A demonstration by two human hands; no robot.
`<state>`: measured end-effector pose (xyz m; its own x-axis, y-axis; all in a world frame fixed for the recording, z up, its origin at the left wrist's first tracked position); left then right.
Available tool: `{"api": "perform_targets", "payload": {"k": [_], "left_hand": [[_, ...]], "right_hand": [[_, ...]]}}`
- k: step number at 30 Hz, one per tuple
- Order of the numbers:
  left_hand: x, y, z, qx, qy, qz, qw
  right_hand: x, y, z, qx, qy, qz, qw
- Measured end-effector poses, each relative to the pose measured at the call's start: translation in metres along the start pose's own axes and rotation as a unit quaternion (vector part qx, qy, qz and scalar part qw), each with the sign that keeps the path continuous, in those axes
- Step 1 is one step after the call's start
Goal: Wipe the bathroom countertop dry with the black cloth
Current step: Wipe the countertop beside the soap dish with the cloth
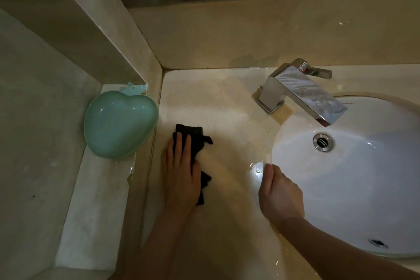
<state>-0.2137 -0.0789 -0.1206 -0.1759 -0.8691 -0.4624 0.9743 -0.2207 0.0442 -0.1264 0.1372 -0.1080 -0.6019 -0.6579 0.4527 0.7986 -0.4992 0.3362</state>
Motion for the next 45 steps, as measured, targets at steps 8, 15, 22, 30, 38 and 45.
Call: {"api": "perform_targets", "payload": {"k": [8,15,22,30,38,45], "left_hand": [[-0.031,0.033,-0.004,0.047,-0.005,-0.018,0.999],[0.016,0.061,0.029,0.009,-0.043,0.016,0.999],[0.023,0.067,0.032,0.134,-0.031,-0.03,0.99],[-0.028,0.043,0.002,0.107,-0.021,-0.04,0.993],[-0.126,0.02,-0.05,0.051,0.006,-0.152,0.987],[-0.161,0.041,-0.067,0.066,0.097,-0.206,0.971]], "right_hand": [[-0.015,-0.004,0.005,0.095,-0.111,-0.02,0.989],[-0.114,0.031,0.056,0.243,-0.083,-0.083,0.963],[-0.122,0.05,0.074,0.311,-0.013,0.004,0.95],[-0.125,0.047,0.065,0.282,-0.01,0.041,0.958],[-0.132,0.045,0.059,0.276,-0.005,0.055,0.96],[-0.135,0.045,0.056,0.274,-0.008,0.05,0.961]]}}
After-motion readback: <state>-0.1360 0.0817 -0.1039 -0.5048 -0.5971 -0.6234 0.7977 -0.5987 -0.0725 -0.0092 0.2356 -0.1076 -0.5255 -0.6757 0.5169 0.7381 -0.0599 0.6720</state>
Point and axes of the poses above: each hand's wrist, its own y-axis away from the middle knuckle, its own z-axis out of the back of the hand, x = y × z, the point moved 2 cm from there along -y, towards the middle knuckle, and after that the axes turned 2 degrees about -y, right-handed, at the moved point
